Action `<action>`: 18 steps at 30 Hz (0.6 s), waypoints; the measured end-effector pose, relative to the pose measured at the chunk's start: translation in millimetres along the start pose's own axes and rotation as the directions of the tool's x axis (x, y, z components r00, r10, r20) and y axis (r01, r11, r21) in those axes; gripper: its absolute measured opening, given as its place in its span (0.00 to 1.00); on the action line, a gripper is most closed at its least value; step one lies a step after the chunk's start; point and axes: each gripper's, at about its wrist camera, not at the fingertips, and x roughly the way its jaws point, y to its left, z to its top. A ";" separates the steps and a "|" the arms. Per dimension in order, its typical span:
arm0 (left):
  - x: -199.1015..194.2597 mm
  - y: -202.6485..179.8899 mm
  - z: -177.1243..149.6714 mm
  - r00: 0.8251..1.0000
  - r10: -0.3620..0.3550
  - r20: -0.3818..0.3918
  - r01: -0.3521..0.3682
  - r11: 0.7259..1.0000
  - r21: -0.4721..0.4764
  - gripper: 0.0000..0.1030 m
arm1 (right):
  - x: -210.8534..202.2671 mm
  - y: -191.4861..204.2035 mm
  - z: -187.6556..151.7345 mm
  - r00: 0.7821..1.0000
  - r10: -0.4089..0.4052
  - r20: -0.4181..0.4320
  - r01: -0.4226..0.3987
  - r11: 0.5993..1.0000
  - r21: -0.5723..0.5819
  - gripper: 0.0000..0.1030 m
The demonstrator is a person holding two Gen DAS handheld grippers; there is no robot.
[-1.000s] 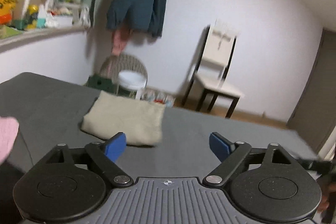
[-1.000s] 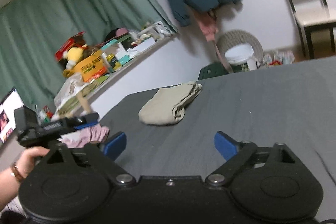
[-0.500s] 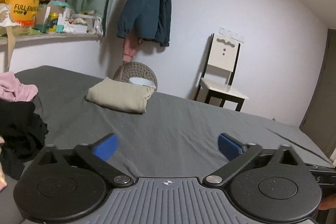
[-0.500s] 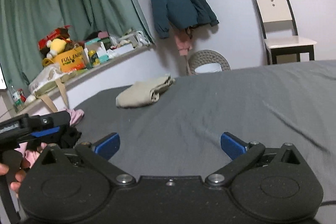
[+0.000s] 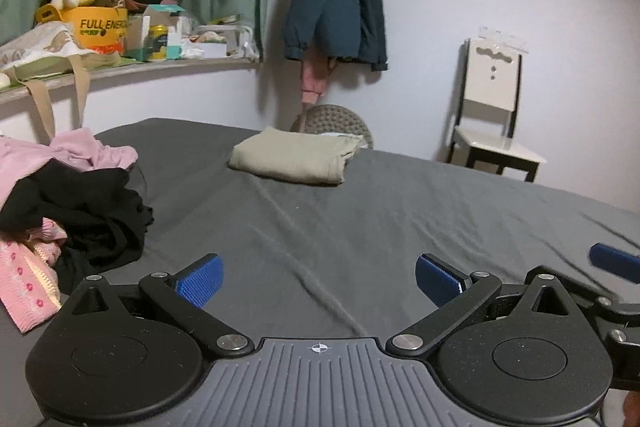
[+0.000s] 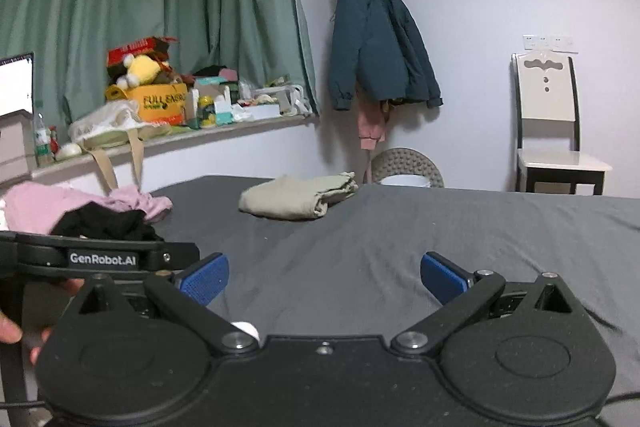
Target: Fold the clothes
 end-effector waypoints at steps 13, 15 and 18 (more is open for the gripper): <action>34.8 -11.0 -3.8 0.986 0.034 -0.163 -0.031 0.999 0.018 1.00 | 28.6 3.2 -10.7 0.991 -0.072 -0.109 0.068 0.997 -0.035 1.00; 36.9 -10.7 -4.0 0.987 0.025 -0.156 -0.024 1.000 0.008 1.00 | 32.2 5.9 -12.1 0.991 -0.090 -0.098 0.083 0.994 -0.072 1.00; 38.6 -8.1 -4.9 0.989 0.017 -0.146 -0.020 1.000 -0.014 1.00 | 36.5 5.9 -13.3 0.991 -0.085 -0.099 0.077 0.994 -0.077 1.00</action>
